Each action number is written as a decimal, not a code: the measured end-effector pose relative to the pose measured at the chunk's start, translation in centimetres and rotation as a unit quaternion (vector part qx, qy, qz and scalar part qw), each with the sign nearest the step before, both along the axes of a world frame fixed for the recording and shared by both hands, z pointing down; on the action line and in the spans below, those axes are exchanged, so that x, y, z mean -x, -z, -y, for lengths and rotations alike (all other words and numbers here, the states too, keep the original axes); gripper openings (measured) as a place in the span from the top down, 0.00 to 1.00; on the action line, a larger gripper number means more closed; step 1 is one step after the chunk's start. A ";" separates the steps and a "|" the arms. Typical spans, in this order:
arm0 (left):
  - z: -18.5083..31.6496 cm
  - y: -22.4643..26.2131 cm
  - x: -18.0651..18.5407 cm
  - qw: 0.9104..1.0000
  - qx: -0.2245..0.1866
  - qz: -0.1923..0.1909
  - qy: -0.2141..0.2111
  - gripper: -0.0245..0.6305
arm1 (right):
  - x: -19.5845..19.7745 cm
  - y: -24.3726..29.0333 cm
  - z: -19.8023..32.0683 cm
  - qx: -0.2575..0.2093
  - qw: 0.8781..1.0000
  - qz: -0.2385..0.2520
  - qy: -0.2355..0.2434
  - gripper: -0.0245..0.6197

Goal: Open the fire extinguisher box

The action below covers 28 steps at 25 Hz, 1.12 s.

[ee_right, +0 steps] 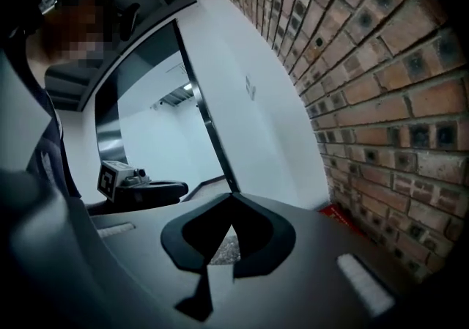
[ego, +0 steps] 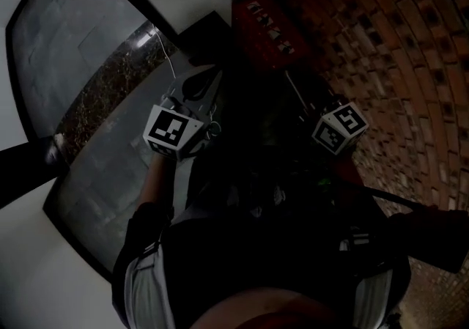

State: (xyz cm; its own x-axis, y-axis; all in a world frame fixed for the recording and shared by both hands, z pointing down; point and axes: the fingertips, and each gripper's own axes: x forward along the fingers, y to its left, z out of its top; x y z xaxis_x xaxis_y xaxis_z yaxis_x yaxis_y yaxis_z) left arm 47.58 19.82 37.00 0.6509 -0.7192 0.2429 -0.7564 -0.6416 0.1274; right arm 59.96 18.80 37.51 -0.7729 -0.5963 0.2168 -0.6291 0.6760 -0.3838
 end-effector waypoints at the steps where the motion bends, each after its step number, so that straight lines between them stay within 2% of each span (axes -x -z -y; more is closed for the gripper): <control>1: 0.8 -0.4 0.3 1.000 0.006 0.000 -0.007 0.96 | 0.1 -0.4 0.5 0.001 1.000 -0.009 -0.011 0.96; 7: 4.8 -3.7 -0.1 0.995 0.076 -0.029 -0.052 0.96 | -0.6 -2.4 1.9 0.025 0.996 -0.026 -0.077 0.96; 11: 6.7 -6.2 -3.7 0.991 0.097 0.002 -0.096 0.96 | -3.8 -2.4 2.0 0.030 0.990 -0.036 -0.136 0.96; 16: 9.2 -8.2 -7.4 0.984 0.110 0.033 -0.133 0.96 | -7.7 -3.6 2.6 0.048 0.978 -0.006 -0.203 0.96; 20: 11.7 -10.6 -10.0 0.981 0.130 0.090 -0.110 0.96 | -10.6 -5.3 3.2 0.072 0.976 0.020 -0.206 0.96; 23: 13.1 -11.7 -11.6 0.979 0.147 0.098 -0.097 0.96 | -12.1 -5.8 4.2 0.078 0.978 0.045 -0.190 0.96; 28: 14.8 -15.3 -13.3 0.972 0.191 0.110 -0.085 0.96 | -14.5 -5.8 6.2 0.068 0.984 0.026 -0.164 0.96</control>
